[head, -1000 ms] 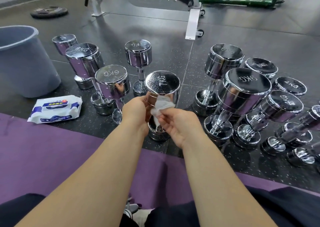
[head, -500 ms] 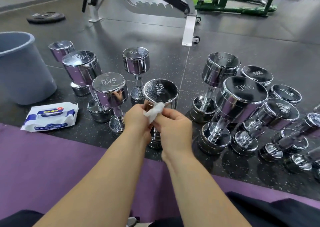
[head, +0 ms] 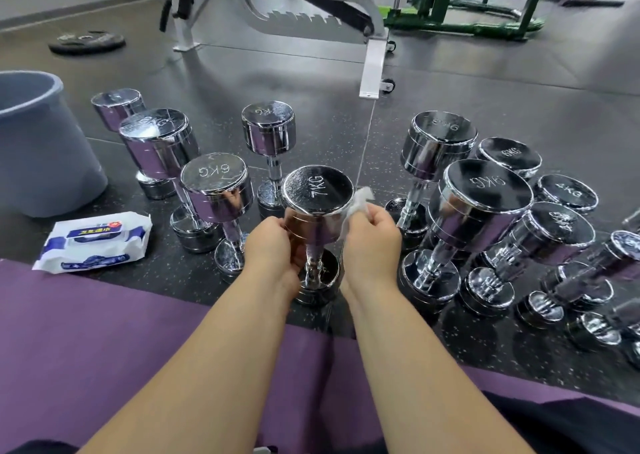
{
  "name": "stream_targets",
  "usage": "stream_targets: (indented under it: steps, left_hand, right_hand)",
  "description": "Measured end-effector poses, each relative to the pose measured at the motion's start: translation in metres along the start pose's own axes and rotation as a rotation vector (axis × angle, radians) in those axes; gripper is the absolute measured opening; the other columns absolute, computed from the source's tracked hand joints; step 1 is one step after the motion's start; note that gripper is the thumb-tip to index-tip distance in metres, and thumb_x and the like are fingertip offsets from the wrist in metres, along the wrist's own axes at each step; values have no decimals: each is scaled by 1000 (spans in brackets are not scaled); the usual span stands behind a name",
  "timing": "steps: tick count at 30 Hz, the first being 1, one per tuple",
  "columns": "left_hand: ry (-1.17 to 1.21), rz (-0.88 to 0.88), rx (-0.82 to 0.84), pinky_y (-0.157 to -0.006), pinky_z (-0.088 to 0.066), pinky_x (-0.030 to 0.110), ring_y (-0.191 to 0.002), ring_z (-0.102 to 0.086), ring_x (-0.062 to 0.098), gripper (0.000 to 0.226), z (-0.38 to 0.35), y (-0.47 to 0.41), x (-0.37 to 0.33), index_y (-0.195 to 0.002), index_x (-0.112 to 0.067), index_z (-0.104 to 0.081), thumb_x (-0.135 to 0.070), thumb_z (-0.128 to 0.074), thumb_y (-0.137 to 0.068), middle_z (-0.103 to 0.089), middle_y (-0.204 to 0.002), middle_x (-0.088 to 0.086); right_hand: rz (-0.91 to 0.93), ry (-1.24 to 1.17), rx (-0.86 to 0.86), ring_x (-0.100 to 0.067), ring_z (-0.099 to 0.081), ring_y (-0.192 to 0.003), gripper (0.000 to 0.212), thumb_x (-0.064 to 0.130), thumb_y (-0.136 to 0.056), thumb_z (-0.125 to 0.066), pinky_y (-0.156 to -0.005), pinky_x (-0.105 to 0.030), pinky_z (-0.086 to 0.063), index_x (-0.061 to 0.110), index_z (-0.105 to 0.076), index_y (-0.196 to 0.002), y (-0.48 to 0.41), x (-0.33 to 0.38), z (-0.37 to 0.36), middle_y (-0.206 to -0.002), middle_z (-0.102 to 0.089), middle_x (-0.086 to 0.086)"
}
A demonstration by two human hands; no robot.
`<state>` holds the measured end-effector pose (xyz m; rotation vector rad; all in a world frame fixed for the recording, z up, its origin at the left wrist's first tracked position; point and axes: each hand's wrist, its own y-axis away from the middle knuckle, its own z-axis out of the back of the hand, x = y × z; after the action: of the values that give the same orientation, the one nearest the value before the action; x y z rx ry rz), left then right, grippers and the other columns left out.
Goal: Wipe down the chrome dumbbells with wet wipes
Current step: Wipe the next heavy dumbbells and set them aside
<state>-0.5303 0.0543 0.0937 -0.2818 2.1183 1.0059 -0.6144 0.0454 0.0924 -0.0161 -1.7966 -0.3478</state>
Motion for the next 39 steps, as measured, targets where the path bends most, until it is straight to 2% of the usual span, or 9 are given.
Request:
stream_targets:
  steps: [5, 8, 16, 20, 24, 28, 33, 36, 39]
  left_hand:
    - [35, 4, -20, -44, -47, 16, -66, -59, 14, 26, 0, -14, -1, -94, -12, -65, -4, -40, -91, -68, -90, 4]
    - [27, -17, -16, -48, -48, 16, -67, -59, 14, 26, 0, -20, 2, -92, -14, -65, -6, -41, -90, -67, -85, 2]
    - [-25, -8, 19, -75, -52, 36, -73, -58, 23, 17, -3, -15, -5, -79, -8, -63, -3, -49, -86, -62, -82, 11]
    - [12, -61, 46, -56, -43, 27, -54, -50, 18, 24, -6, -11, -10, -66, -12, -52, -4, -43, -87, -55, -59, 3]
    - [62, -76, 120, -53, -32, 25, -42, -33, 11, 44, -6, -8, -16, -51, -22, -41, -12, -37, -93, -36, -39, -9]
    - [87, -106, 140, -47, -32, 19, -49, -35, 11, 30, -6, -10, -21, -68, -25, -40, -19, -35, -97, -38, -61, -5]
    - [33, -157, 278, -56, -55, 21, -69, -69, 8, 20, -5, -12, -28, -113, -25, -60, -31, -44, -102, -70, -98, -6]
    - [-85, -154, 287, -76, -50, 36, -81, -63, 21, 21, -5, -14, -25, -91, -19, -68, -32, -54, -97, -69, -94, 7]
    - [-69, -198, 217, -70, -46, 34, -76, -58, 21, 13, -7, -14, -23, -90, -17, -67, -28, -61, -94, -66, -82, 6]
  right_hand:
    - [186, 152, 29, -1, -63, -105, 34, 21, -97, -57, -95, -23, -50, 21, -63, -131, 38, -13, 2, -117, -65, 19]
    - [195, 204, 74, 17, -50, -98, 39, 26, -103, -45, -83, 2, -34, 24, -52, -141, 25, 7, -3, -128, -57, 24]
    - [322, 330, 117, 0, -46, -127, 44, 28, -104, -40, -106, -15, -35, 27, -41, -148, 33, -4, 0, -145, -50, 12]
    - [453, 689, 340, -19, -46, -132, 36, 23, -101, -44, -106, -23, -33, 25, -60, -134, -6, 34, -16, -145, -52, 4]
    - [456, 1232, 710, -25, -55, -117, 33, 26, -98, -45, -99, -32, -44, 30, -65, -124, -29, 83, -40, -122, -64, -1]
    - [403, 1466, 843, -22, -49, -76, 28, 25, -95, -47, -58, -20, -39, 20, -53, -68, -39, 100, -70, -73, -52, 2]
    - [253, 1328, 752, -23, -46, -57, 22, 20, -79, -53, -59, -27, -38, 16, -48, -58, -52, 97, -81, -62, -53, -3]
    - [266, 1130, 747, -22, -50, -61, 13, 14, -69, -54, -65, -34, -51, 12, -57, -57, -57, 91, -72, -61, -59, -14]
    - [271, 1009, 686, -22, -58, -67, 11, 18, -69, -62, -74, -39, -57, 12, -70, -67, -64, 87, -60, -76, -71, -15]
